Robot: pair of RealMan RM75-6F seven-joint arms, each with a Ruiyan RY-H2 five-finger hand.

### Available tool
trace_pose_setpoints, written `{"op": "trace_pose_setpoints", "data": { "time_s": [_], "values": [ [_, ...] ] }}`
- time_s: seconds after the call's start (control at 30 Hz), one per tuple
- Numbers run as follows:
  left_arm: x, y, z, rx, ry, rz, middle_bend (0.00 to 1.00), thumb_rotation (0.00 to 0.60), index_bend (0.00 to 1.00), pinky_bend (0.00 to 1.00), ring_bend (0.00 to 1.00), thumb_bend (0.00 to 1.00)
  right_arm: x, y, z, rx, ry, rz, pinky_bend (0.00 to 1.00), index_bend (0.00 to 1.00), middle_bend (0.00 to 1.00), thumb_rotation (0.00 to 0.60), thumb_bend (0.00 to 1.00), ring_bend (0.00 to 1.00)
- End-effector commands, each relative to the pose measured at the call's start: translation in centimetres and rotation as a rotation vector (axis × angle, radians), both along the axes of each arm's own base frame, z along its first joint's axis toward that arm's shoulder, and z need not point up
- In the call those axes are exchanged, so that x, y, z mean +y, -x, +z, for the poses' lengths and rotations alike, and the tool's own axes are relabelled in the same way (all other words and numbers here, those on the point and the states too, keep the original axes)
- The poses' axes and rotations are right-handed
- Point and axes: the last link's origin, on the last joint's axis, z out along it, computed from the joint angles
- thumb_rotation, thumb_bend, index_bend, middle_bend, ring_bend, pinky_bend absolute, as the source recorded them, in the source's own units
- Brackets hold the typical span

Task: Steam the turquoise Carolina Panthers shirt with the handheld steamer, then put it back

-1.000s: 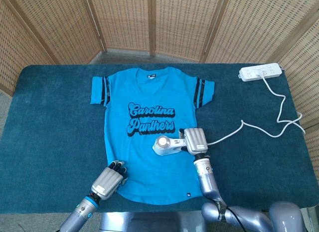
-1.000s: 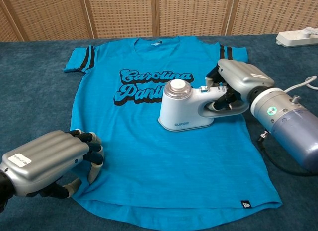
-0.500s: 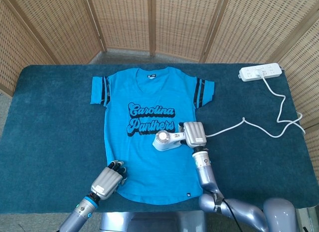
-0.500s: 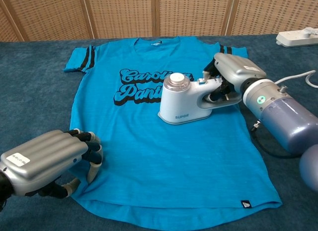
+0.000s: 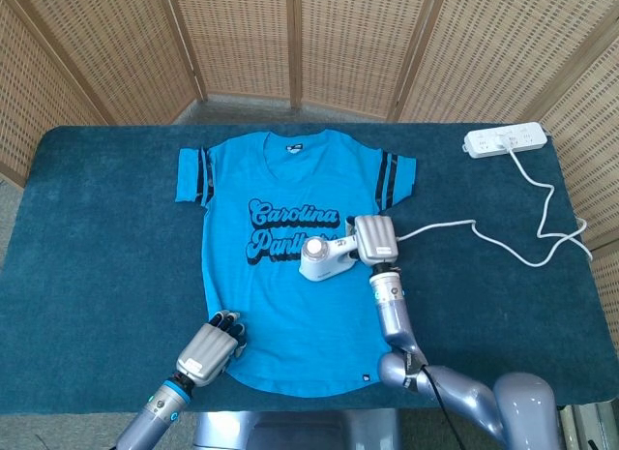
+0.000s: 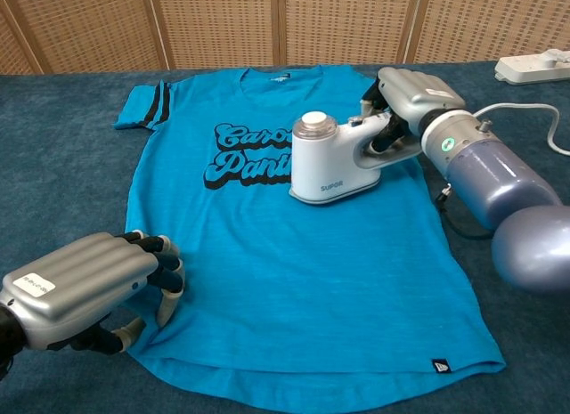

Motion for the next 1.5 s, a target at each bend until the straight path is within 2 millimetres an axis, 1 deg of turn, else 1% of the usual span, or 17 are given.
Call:
{"op": "trace_pose_setpoints", "data": {
  "time_s": [0.03,0.13,0.3,0.43,0.67,1.27,1.37,1.43,1.5],
  "values": [
    [0.0,0.0,0.0,0.0,0.0,0.001,0.36,0.552,0.66,0.17,0.17,0.47,-0.7,-0.1,0.2,-0.012,0.017,-0.007,0.53,0.67,0.67,0.6,0.36,0.66],
    [0.0,0.0,0.0,0.0,0.001,0.002,0.36,0.551,0.66,0.17,0.17,0.47,-1.1,0.0,0.3,-0.01,0.025,-0.01,0.53,0.67,0.67,0.6,0.35,0.66],
    [0.0,0.0,0.0,-0.002,0.001,0.002,0.36,0.549,0.66,0.17,0.17,0.47,-1.1,0.5,0.0,0.003,0.006,-0.022,0.53,0.67,0.67,0.6,0.35,0.66],
    [-0.1,0.0,-0.1,-0.002,0.005,-0.001,0.36,0.551,0.66,0.17,0.17,0.47,-0.8,0.9,-0.3,0.023,-0.012,-0.022,0.53,0.67,0.67,0.6,0.35,0.66],
    [-0.1,-0.1,-0.1,-0.005,0.004,-0.005,0.36,0.55,0.66,0.17,0.17,0.47,0.1,0.8,-0.7,0.029,-0.035,-0.001,0.53,0.67,0.67,0.6,0.35,0.66],
    [-0.1,-0.2,-0.2,-0.013,0.012,-0.013,0.36,0.553,0.66,0.17,0.17,0.47,3.8,0.3,-0.9,0.023,-0.091,0.055,0.53,0.67,0.67,0.6,0.35,0.66],
    [-0.2,-0.2,-0.3,-0.013,0.015,-0.016,0.36,0.551,0.66,0.17,0.17,0.47,4.6,0.3,-1.0,0.017,-0.11,0.064,0.53,0.67,0.67,0.6,0.35,0.66],
    [-0.2,-0.3,-0.3,-0.015,0.016,-0.02,0.36,0.553,0.66,0.17,0.17,0.47,5.8,0.4,-1.2,0.014,-0.133,0.082,0.53,0.67,0.67,0.6,0.35,0.66],
    [-0.2,-0.3,-0.3,-0.016,0.016,-0.021,0.36,0.552,0.66,0.17,0.17,0.47,6.3,0.3,-1.2,0.004,-0.141,0.088,0.53,0.67,0.67,0.6,0.35,0.66]
  ]
}}
